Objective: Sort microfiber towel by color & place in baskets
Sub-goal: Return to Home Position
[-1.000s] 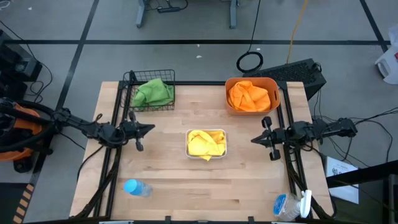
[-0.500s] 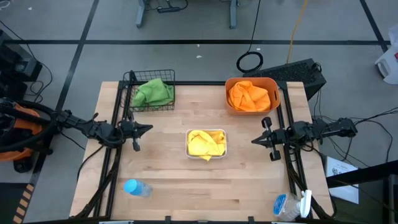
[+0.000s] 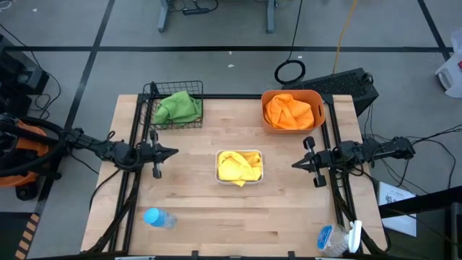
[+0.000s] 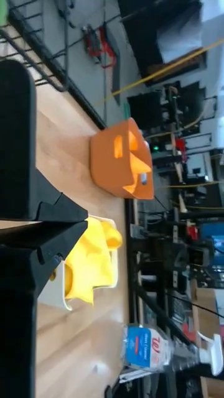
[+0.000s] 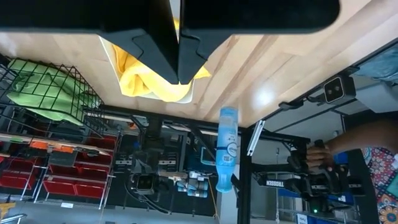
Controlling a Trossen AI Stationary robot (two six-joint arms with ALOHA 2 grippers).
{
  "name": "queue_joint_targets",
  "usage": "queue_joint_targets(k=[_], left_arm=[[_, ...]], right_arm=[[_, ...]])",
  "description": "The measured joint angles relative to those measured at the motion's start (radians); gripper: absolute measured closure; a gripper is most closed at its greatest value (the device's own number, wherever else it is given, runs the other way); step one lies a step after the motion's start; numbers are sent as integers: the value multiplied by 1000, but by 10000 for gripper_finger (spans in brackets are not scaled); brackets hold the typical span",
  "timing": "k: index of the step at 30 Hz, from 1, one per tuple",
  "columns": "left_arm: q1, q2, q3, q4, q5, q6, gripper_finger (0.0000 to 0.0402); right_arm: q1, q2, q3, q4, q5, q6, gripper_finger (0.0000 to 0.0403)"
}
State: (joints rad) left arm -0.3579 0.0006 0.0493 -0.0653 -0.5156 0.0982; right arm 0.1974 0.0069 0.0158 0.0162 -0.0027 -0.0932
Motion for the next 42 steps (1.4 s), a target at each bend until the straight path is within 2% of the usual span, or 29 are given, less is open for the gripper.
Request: queue_joint_targets(k=[7, 18, 28, 33, 42], left_arm=[[45, 0, -12, 38, 52, 56, 401], [197, 0, -43, 105, 292, 64, 402], [387, 1, -44, 76, 504, 43, 402], [439, 20, -44, 75, 515, 21, 402], [442, 71, -45, 75, 536, -14, 402]], right_arm=[[0, 6, 0, 0, 0, 13, 403], [0, 7, 0, 0, 0, 21, 403], [0, 7, 0, 0, 1, 28, 403], [0, 7, 0, 0, 1, 29, 403], [0, 7, 0, 0, 1, 32, 403]])
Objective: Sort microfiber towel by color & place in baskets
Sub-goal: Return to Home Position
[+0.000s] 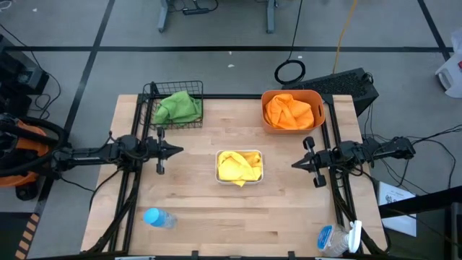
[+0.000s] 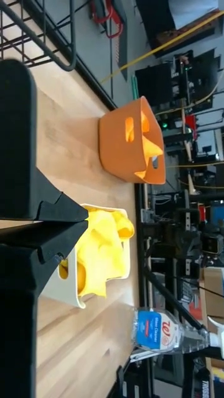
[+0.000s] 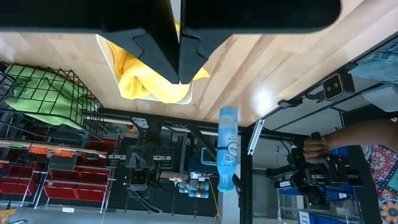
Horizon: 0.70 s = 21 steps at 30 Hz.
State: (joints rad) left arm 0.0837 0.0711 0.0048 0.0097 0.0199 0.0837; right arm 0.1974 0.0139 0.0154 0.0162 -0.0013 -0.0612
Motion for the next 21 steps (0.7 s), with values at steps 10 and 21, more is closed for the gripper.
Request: queue_joint_targets(k=[10, 21], left_arm=[[0, -38, 0, 1, 7, -18, 402], [0, -71, 0, 2, 4, -10, 402]], right_arm=[[-36, 0, -1, 8, 49, -59, 403], [-154, 0, -1, 2, -39, -33, 403]])
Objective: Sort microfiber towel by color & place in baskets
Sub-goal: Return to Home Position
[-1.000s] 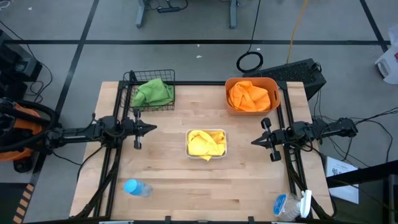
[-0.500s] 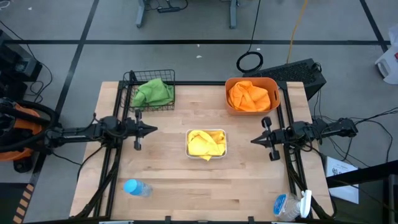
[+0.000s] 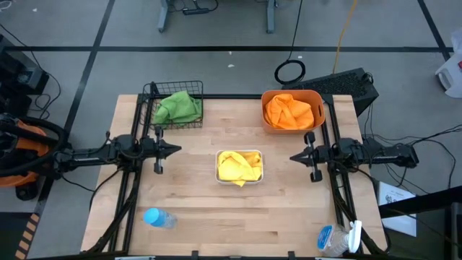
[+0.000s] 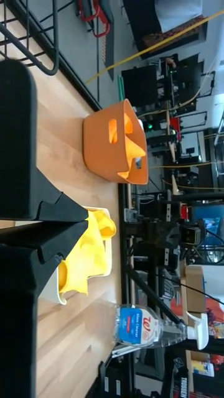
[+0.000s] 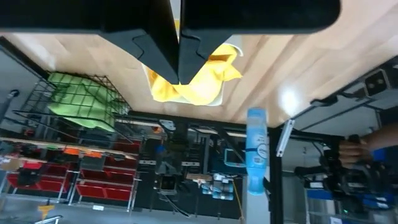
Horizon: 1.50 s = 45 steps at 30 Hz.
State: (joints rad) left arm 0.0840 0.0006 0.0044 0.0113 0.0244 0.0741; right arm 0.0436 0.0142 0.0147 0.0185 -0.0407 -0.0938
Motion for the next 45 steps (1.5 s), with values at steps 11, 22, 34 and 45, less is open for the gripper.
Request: queue_joint_targets(k=[11, 22, 34, 45], left_arm=[[0, 0, 0, 0, -4, 2, 402], [0, 0, 0, 1, -5, -9, 402], [-32, 0, 0, 2, 8, -41, 402], [-54, 0, 0, 2, -4, -35, 401]], right_arm=[[27, 0, 0, 2, -10, 14, 403], [26, 0, 0, 2, 37, 2, 403], [26, 0, 0, 5, 39, 3, 403], [26, 0, 0, 6, 40, 3, 403]])
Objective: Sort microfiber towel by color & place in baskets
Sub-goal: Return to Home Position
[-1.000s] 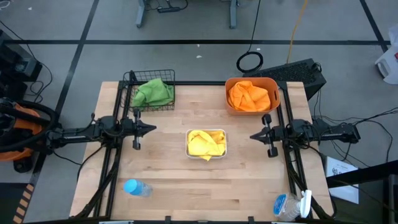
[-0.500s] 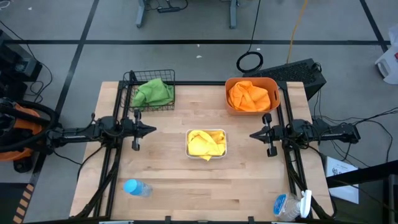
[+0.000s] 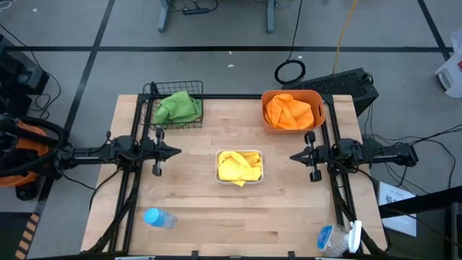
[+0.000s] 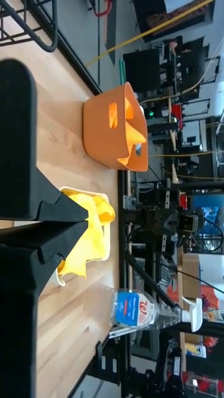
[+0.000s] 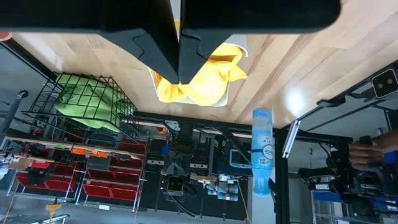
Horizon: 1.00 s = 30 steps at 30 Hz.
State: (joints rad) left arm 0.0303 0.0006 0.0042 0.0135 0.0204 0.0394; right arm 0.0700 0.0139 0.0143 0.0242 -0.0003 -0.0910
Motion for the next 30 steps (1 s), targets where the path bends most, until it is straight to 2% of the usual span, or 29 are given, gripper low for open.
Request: queue_joint_targets(k=[9, 30], left_arm=[[0, 0, 0, 1, -3, -5, 382], [0, 0, 0, 2, -3, -6, 379]], right_arm=[[0, 0, 0, 0, 0, 0, 403], [0, 0, 0, 1, 0, 0, 403]])
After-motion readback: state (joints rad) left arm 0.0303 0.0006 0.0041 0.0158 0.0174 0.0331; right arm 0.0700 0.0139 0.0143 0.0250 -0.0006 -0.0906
